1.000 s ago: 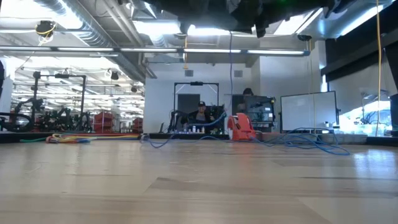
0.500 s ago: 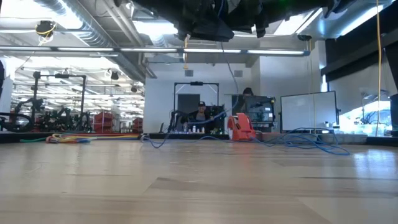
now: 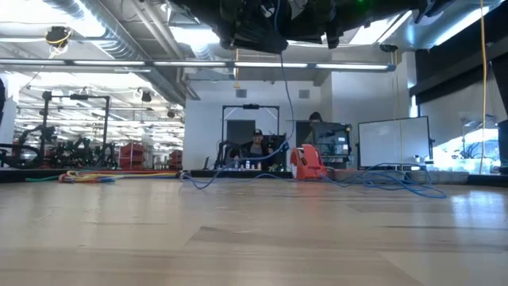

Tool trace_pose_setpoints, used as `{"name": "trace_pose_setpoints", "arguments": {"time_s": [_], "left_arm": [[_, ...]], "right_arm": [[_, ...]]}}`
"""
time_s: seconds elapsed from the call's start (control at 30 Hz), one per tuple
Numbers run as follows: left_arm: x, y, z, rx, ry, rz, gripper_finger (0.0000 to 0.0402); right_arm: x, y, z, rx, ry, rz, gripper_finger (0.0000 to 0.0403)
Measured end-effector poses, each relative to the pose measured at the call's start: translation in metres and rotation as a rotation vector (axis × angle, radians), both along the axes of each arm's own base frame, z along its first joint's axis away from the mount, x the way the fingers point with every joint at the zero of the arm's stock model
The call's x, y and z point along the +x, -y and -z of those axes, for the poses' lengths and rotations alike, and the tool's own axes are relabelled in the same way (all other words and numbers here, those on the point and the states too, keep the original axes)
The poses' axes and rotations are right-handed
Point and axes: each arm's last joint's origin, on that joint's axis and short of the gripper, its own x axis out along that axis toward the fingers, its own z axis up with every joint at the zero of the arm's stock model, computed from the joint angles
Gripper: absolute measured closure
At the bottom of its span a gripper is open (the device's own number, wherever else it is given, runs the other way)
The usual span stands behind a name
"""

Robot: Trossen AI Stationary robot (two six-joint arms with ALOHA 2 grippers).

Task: Coil cords
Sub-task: Coil the blue wire on the black spool

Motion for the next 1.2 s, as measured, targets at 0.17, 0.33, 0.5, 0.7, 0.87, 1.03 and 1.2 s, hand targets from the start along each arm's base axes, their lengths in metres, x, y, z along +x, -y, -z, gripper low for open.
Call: {"name": "trace_pose_setpoints", "arguments": {"time_s": [0.17, 0.33, 0.5, 0.7, 0.87, 1.03, 1.2], "left_arm": [[0.0, 0.0, 0.0, -0.015, 0.0, 0.0, 0.029], [0.0, 0.0, 0.0, -0.028, 0.011, -0.007, 0.0367], [0.003, 0.0, -0.008, -0.065, 0.108, -0.014, 0.0392], [0.013, 0.0, -0.014, -0.089, 0.251, -0.006, 0.0398], [0.023, -0.008, -0.001, -0.096, 0.25, -0.053, 0.0399], [0.031, -0.012, 0.02, -0.067, 0.182, -0.112, 0.0399], [0.028, -0.014, 0.022, -0.026, 0.136, -0.179, 0.04]], "right_arm": [[0.0, 0.0, 0.0, 0.0, 0.002, -0.001, 0.0402], [0.0, 0.0, 0.0, 0.0, 0.002, -0.001, 0.0402], [0.0, 0.0, -0.002, 0.001, 0.017, -0.001, 0.0402], [0.0, -0.001, -0.002, 0.004, 0.018, -0.025, 0.0402], [0.0, 0.0, -0.001, 0.023, 0.023, -0.017, 0.0402], [0.001, -0.002, -0.005, 0.065, 0.071, -0.059, 0.0402], [0.001, -0.004, -0.006, 0.095, 0.082, -0.095, 0.0402]]}}
